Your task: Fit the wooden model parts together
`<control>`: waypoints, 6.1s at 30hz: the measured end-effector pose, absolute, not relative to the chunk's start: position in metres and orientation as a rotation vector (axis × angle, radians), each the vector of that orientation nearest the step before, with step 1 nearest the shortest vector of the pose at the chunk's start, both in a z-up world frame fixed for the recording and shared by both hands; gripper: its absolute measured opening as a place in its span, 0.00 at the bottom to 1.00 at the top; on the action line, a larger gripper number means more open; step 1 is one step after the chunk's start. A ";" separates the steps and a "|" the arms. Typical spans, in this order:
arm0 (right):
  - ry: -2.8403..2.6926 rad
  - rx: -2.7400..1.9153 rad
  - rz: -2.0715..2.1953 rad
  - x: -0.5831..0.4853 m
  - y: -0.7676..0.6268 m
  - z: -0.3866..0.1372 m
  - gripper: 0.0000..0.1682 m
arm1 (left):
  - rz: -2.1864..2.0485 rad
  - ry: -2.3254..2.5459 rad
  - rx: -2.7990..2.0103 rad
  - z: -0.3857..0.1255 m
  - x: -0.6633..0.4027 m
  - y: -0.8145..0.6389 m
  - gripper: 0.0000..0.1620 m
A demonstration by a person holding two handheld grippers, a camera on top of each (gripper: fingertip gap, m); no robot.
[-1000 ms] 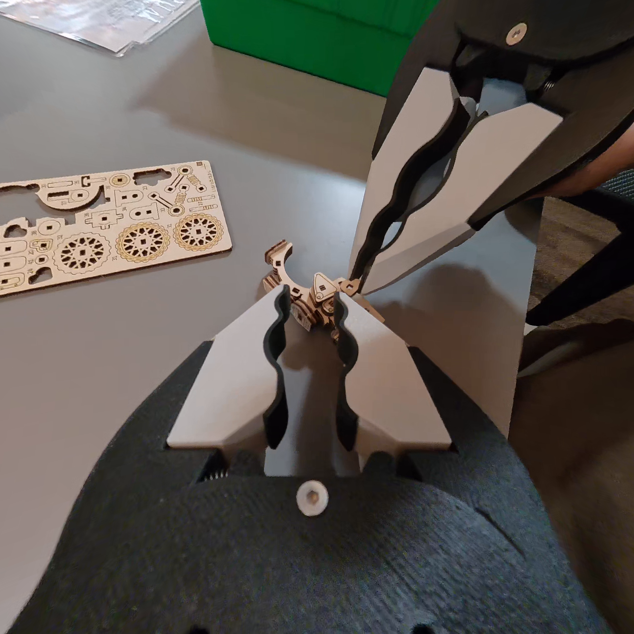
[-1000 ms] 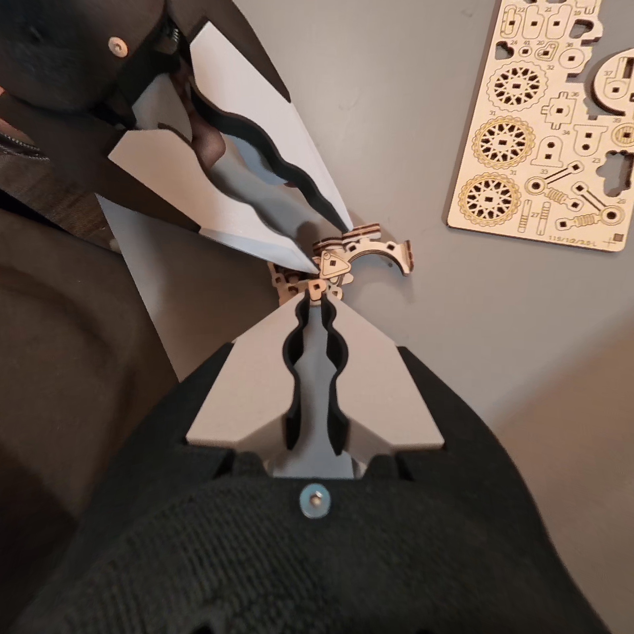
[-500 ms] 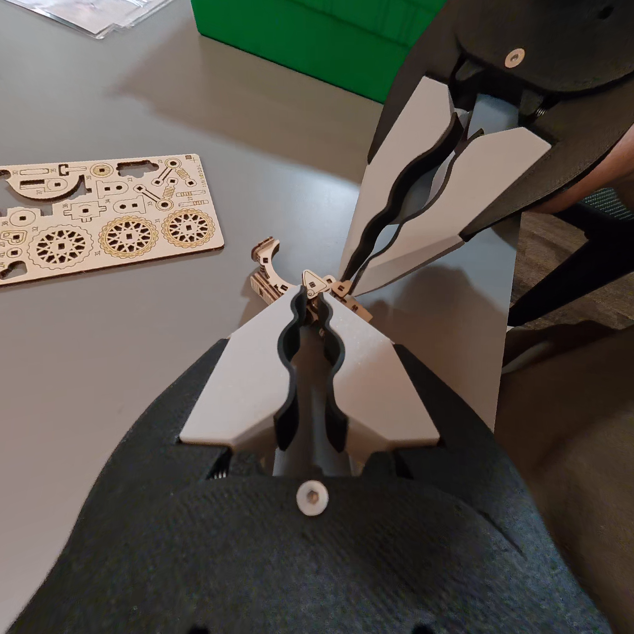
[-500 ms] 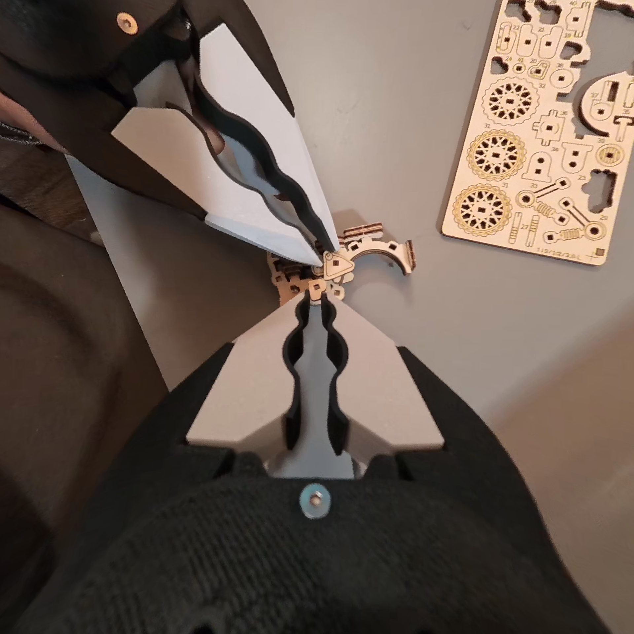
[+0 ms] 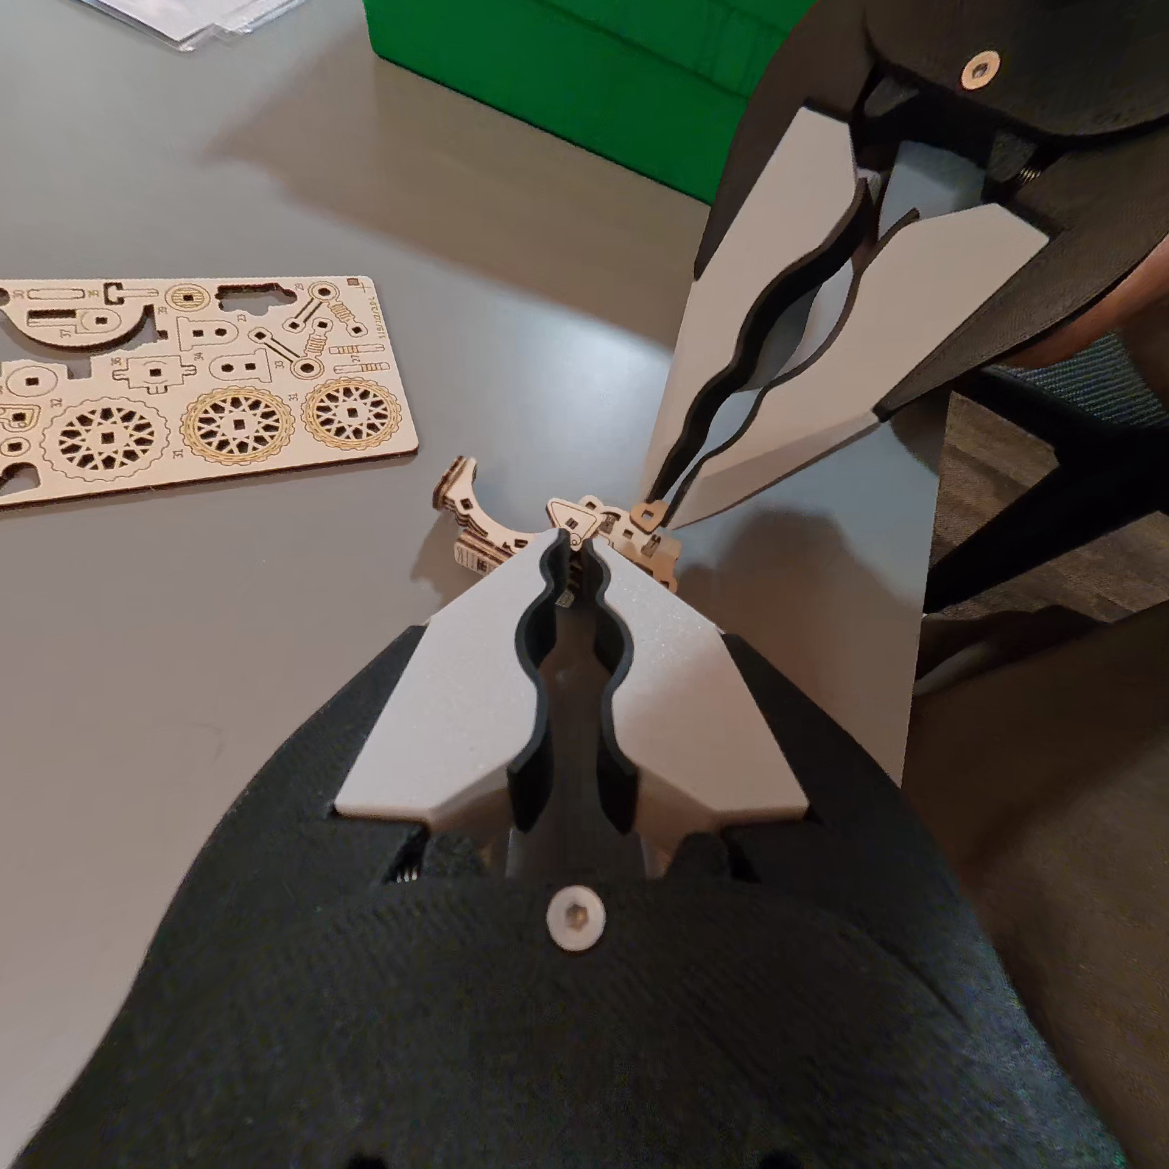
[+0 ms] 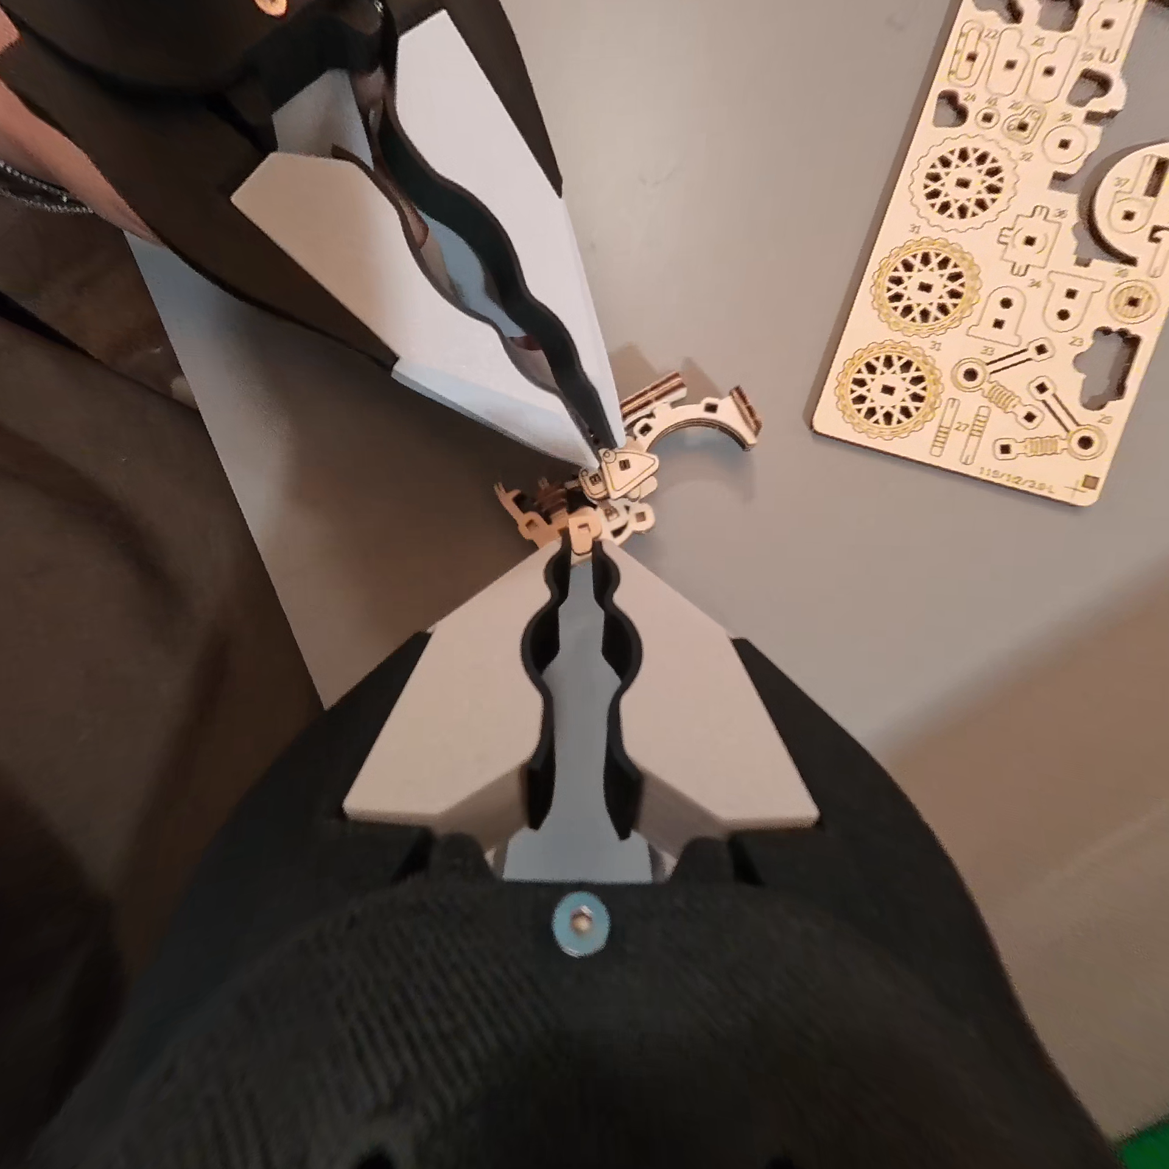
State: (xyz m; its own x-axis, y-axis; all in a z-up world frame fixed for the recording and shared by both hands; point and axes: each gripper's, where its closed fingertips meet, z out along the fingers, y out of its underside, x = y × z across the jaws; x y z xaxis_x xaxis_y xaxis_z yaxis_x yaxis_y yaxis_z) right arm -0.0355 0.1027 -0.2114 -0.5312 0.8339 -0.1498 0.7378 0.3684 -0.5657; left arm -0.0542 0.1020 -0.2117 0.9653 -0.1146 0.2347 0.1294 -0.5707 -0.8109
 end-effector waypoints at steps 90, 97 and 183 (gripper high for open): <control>-2.375 -1.117 0.956 -0.042 0.105 -0.230 0.33 | -0.468 -0.178 -2.145 -0.216 -0.050 0.089 0.26; -2.349 -1.065 0.910 -0.047 0.104 -0.227 0.24 | -0.684 -0.313 -2.088 -0.216 -0.052 0.088 0.30; -1.644 -1.554 1.915 -0.064 0.099 -0.143 0.09 | -0.566 -0.299 -1.666 -0.149 -0.063 0.094 0.12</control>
State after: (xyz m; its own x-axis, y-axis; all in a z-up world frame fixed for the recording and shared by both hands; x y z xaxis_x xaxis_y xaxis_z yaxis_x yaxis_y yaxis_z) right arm -0.0641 0.0990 -0.1431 -0.4386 0.6912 -0.5744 0.4628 -0.3742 -0.8036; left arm -0.0629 0.0940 -0.1488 0.8438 -0.1205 0.5229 0.4998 -0.1783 -0.8476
